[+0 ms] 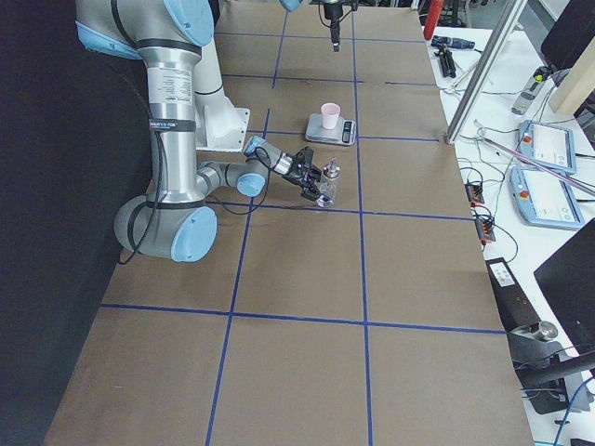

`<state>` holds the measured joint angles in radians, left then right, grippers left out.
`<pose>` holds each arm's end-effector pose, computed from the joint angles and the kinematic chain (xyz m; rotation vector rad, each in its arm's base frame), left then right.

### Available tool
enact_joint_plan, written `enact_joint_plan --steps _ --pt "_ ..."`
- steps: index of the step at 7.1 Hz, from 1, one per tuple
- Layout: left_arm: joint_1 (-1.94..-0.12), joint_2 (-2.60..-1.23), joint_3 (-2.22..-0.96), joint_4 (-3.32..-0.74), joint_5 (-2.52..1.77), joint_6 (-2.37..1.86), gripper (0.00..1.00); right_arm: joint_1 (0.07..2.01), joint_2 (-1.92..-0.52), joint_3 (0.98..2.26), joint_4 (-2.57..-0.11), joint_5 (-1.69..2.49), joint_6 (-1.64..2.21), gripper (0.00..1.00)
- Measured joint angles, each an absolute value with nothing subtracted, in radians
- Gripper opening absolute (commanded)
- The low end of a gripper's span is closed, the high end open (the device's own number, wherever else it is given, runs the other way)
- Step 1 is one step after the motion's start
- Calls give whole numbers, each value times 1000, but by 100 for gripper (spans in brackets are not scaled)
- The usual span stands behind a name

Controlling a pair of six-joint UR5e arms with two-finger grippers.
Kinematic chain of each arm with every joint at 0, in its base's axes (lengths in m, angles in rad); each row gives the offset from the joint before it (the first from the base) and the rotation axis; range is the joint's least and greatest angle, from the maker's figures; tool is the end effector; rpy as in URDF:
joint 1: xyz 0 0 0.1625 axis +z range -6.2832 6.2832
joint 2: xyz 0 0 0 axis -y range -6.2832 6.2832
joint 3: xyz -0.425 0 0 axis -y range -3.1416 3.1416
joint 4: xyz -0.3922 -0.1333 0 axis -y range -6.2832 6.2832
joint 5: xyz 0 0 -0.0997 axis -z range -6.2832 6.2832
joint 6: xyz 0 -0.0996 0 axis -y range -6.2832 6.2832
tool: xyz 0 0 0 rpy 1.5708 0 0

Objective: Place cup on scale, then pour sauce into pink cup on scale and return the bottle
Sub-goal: 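Lower the bottle onto the table with the right gripper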

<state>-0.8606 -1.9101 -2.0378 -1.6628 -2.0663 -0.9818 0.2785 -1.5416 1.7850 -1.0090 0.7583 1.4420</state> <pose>0.2892 -0.4682 0.2568 0.2370 0.9621 -0.0265 -0.4353 -0.3383 0.4684 0.9095 -0.5916 0.4615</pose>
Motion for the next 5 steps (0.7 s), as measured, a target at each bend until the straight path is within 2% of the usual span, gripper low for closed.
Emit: enact_joint_plan --steps 1,2,5 --pt "-861 -1910 -2038 -1663 -2066 -982 77 273 -1541 1785 -1008 756 1442 21" --pt "-861 -1910 -2038 -1663 -2066 -982 77 271 -1541 1785 -1008 756 1442 99" --pt "-861 -1910 -2039 -1663 -2066 -982 77 270 -1542 1787 -1004 755 1441 100"
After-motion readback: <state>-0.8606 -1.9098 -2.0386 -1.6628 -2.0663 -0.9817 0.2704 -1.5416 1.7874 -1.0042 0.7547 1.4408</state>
